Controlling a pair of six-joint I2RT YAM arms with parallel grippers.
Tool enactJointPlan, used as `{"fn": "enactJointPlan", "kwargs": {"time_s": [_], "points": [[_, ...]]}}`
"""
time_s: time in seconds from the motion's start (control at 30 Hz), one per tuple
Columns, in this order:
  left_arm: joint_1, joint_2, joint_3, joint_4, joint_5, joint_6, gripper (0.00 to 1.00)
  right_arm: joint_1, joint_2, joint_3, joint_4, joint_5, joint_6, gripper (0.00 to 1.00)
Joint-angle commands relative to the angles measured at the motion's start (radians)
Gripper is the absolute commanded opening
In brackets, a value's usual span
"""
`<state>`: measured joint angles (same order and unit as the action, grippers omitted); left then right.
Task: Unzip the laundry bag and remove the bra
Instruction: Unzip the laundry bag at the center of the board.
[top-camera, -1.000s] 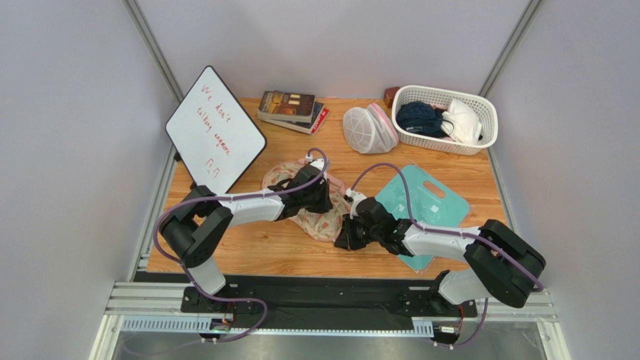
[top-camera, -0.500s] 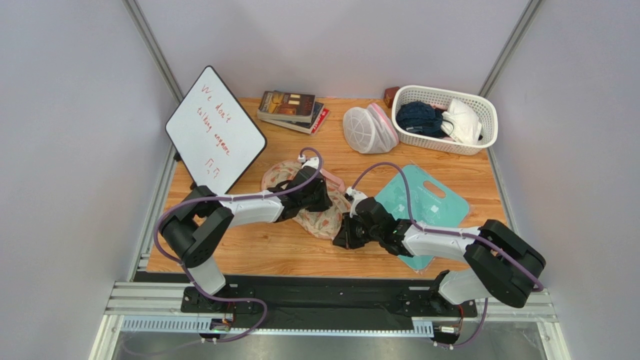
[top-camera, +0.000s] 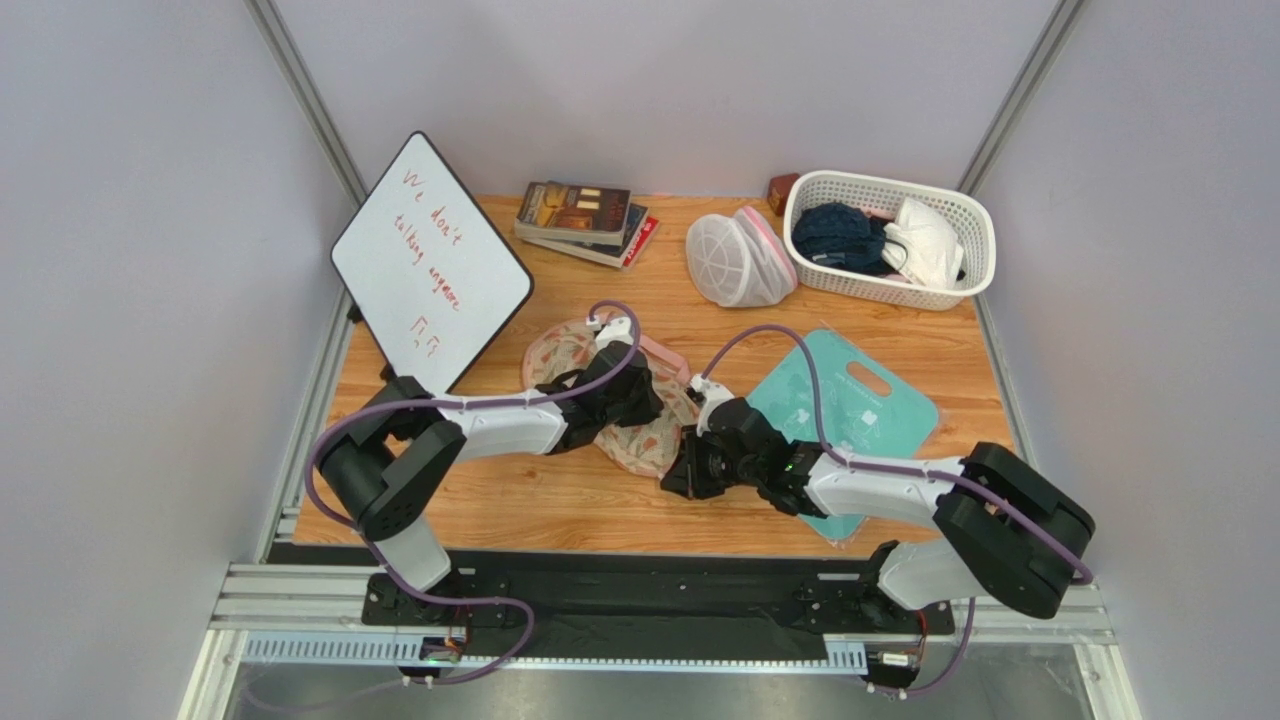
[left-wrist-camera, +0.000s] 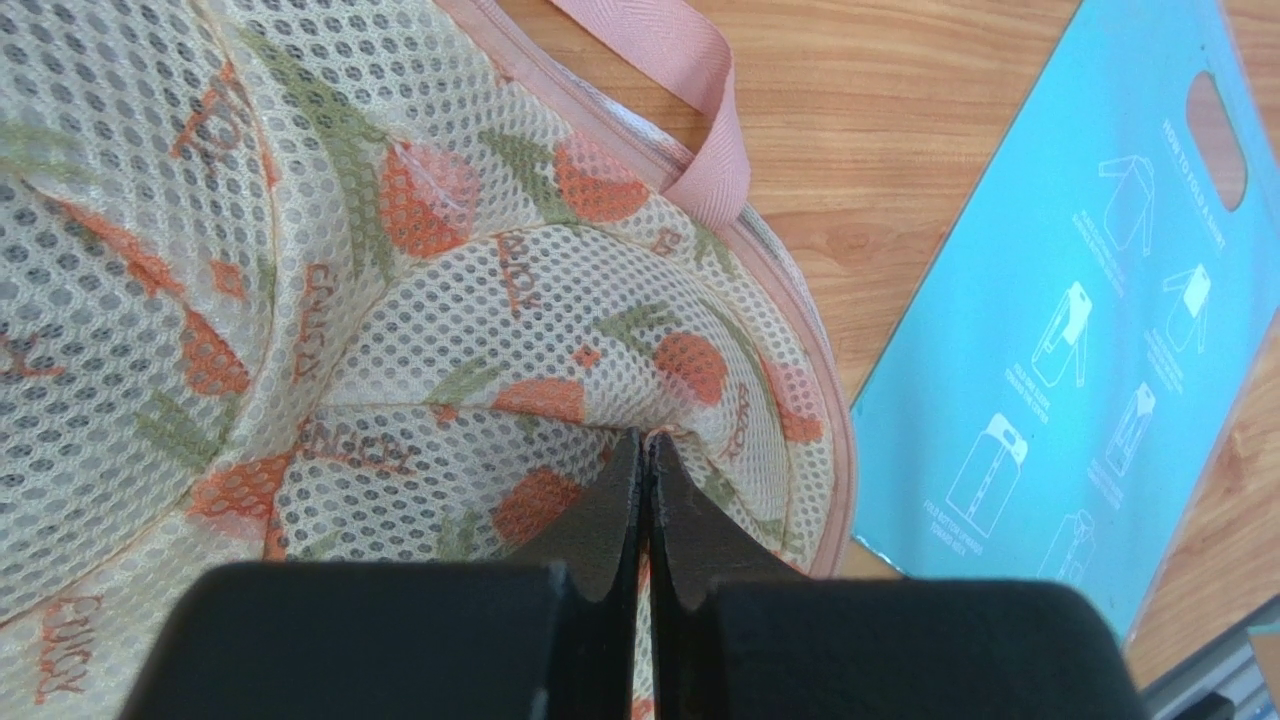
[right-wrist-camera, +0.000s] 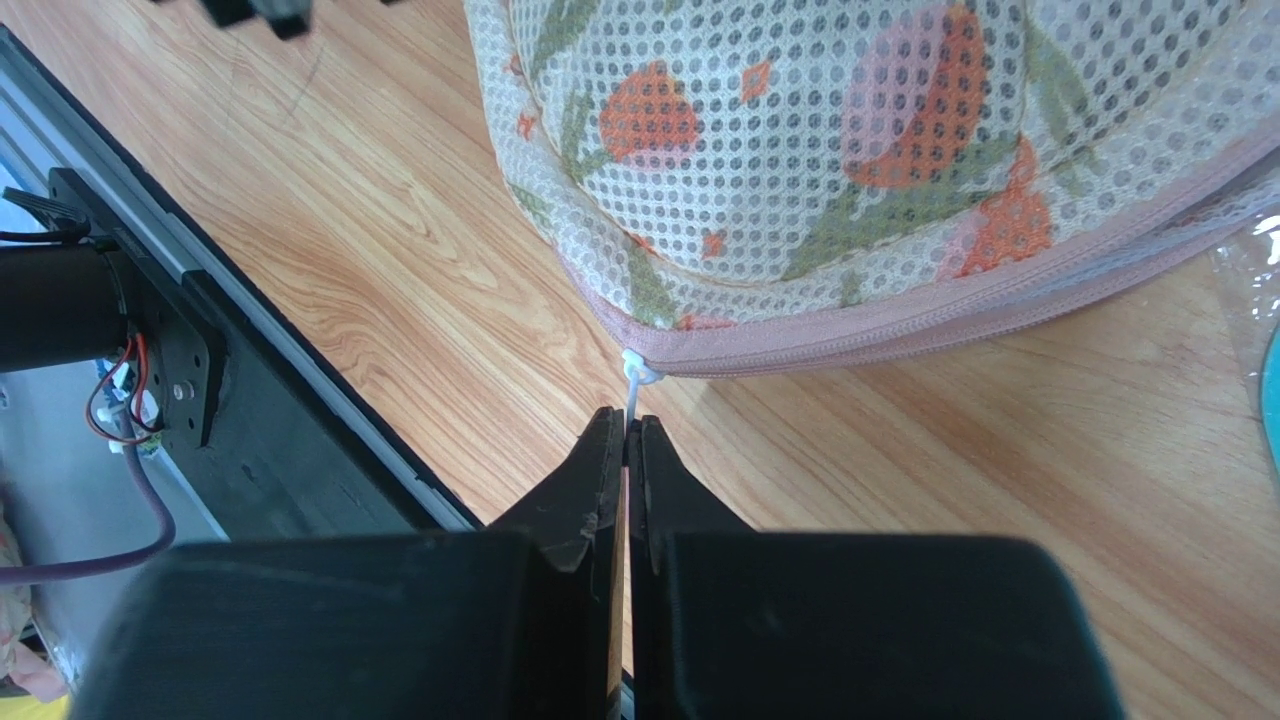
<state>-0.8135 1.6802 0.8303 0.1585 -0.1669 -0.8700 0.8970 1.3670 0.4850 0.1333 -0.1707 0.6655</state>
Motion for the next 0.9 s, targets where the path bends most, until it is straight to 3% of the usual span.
{"fn": "enactJointPlan", "kwargs": {"time_s": [0.0, 0.43, 0.53, 0.57, 0.67, 0.87], "points": [[-0.001, -0.02, -0.023, 0.01, -0.102, -0.035, 0.0, 0.023, -0.057, -0.006, 0.023, -0.02, 0.013, 0.0], [-0.003, -0.174, -0.011, -0.099, 0.022, 0.144, 0.0, -0.184, -0.128, 0.01, -0.104, -0.07, -0.118, 0.0], [-0.007, -0.198, -0.017, -0.103, 0.073, 0.181, 0.22, -0.227, -0.102, 0.03, -0.11, -0.09, -0.151, 0.0], [-0.009, -0.207, -0.019, -0.105, 0.079, 0.196, 0.4, -0.236, -0.095, 0.036, -0.112, -0.101, -0.161, 0.0], [-0.026, -0.231, -0.007, -0.146, 0.095, 0.267, 0.56, -0.273, -0.065, 0.055, -0.112, -0.134, -0.193, 0.0], [-0.032, -0.206, -0.017, -0.255, 0.148, 0.347, 0.67, -0.316, -0.01, 0.101, -0.126, -0.173, -0.237, 0.0]]}}
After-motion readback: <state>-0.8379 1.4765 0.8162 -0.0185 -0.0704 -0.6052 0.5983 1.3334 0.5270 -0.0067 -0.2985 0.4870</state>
